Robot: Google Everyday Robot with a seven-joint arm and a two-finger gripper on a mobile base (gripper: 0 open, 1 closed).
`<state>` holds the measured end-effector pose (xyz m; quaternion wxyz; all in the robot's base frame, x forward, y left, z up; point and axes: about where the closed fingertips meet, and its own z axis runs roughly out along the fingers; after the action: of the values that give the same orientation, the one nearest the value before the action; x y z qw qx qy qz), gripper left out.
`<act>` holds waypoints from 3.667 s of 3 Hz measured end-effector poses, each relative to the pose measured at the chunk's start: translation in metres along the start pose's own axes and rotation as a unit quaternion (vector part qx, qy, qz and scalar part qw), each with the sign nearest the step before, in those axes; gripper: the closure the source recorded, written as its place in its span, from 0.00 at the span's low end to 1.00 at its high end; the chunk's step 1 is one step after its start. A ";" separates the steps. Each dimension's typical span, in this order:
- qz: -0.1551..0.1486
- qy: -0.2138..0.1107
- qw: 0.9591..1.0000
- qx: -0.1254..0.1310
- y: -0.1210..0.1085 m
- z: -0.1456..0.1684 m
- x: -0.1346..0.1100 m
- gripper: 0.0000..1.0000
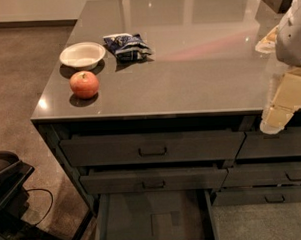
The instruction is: Place apple into bottom drawer
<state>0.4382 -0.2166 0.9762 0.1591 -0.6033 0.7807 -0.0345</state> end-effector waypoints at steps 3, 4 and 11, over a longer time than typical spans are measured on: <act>0.035 -0.079 0.996 0.022 -0.004 0.009 -0.020 0.00; 0.073 -0.180 0.980 0.040 -0.016 0.018 -0.051 0.00; 0.121 -0.439 0.890 0.022 -0.020 0.077 -0.216 0.00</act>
Offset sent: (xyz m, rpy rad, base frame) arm 0.0044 0.0094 0.0006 0.0698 -0.0452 -0.0168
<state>0.5268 -0.0051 0.9524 0.5015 -0.4543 0.6974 0.2361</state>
